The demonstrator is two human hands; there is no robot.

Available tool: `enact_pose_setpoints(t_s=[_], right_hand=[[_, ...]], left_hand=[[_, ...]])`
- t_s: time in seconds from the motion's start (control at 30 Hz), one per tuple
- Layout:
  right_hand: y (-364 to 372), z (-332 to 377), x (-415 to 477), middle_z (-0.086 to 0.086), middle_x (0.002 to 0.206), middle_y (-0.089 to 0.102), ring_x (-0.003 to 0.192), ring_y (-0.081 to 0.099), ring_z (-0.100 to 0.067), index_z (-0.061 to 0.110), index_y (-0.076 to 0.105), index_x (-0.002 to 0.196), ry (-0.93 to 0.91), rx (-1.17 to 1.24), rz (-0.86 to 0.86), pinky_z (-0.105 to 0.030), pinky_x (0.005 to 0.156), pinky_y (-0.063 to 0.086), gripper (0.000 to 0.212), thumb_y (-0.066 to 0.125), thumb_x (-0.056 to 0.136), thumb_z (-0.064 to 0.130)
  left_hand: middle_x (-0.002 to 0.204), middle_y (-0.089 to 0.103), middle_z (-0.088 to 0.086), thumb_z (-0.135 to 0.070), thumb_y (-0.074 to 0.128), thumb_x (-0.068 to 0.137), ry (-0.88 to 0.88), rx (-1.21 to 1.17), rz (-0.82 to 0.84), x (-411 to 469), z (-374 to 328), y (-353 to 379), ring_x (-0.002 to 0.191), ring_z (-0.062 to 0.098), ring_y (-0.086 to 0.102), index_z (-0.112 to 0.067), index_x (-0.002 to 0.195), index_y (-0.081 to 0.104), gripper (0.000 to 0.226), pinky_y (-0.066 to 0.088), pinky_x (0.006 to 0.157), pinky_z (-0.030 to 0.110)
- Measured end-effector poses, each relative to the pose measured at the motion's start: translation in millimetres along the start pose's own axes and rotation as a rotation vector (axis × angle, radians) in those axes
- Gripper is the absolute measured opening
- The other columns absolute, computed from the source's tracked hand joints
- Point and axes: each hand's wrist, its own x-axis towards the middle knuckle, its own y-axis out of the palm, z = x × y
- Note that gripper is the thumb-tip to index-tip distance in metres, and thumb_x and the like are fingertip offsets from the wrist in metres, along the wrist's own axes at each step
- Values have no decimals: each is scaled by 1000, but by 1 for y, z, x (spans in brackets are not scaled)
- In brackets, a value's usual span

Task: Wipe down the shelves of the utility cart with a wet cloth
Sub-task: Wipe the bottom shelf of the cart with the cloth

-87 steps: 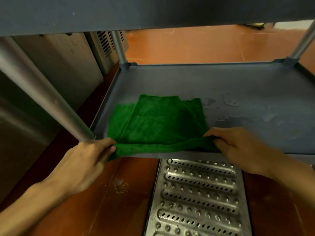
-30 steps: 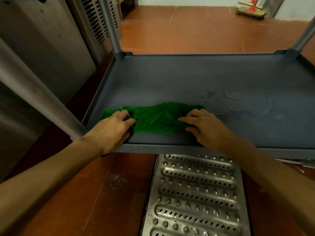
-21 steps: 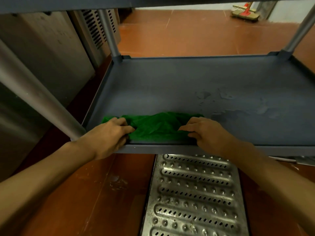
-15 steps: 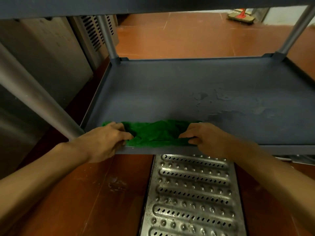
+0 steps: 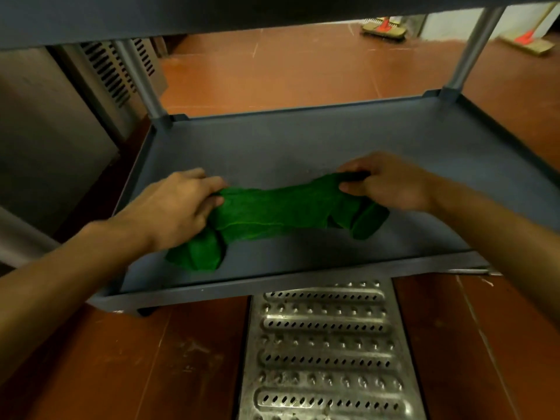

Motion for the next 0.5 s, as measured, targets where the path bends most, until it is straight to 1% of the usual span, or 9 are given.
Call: enact_pose_setpoints(t_s=[0.03,0.1,0.17,0.23,0.3,0.4,0.43,0.5], right_hand=[[-8,-3,3,1,102,70,93,65,-15,21,71,109,22,5,-23,-33,94,48,19,58,97,14],[-26,-11,8,-3,112,69,104,63,-21,15,70,117,71,17,-61,-36,101,46,24,59,97,14],[-42,-19,8,-2,121,66,112,59,-21,16,67,125,92,-2,-86,-36,106,42,29,59,97,15],[-56,-27,7,1,125,64,114,57,-19,19,65,128,99,-49,-106,-36,107,40,31,57,98,17],[-70,-34,8,3,123,62,112,55,-17,19,63,130,106,-93,-163,-34,105,40,32,55,99,18],[-89,-50,16,0,114,59,104,54,-16,17,61,132,130,-123,-289,-27,92,41,32,52,101,19],[-94,-57,18,-1,114,59,103,54,-16,16,61,131,139,-120,-337,-26,90,40,31,51,102,18],[-103,-71,23,-6,117,60,109,54,-21,14,60,130,157,-122,-439,-24,92,38,31,50,102,15]], left_hand=[[93,46,0,-25,51,99,4,-11,-7,14,-3,-1,96,37,59,-19,116,60,20,51,83,48],[93,52,7,-22,54,99,-4,-35,-28,40,-7,-1,95,40,59,-15,112,63,18,50,84,48],[100,57,13,-21,55,99,-26,-42,-21,65,-12,0,96,39,58,-13,111,64,17,49,85,47],[104,58,14,-21,53,99,-39,-20,-41,92,-19,1,97,39,58,-16,106,62,13,50,87,49],[107,60,14,-24,53,99,-62,33,-88,119,-31,-2,100,39,58,-20,102,62,11,50,88,50],[115,61,16,-23,55,96,-58,62,-259,158,-54,-11,107,40,57,-19,114,67,22,49,87,46],[117,61,18,-22,55,95,-35,79,-319,171,-62,-14,107,42,57,-17,117,66,26,48,87,46],[119,57,22,-18,53,94,5,140,-382,196,-77,-16,106,46,57,-12,120,64,30,48,85,49]])
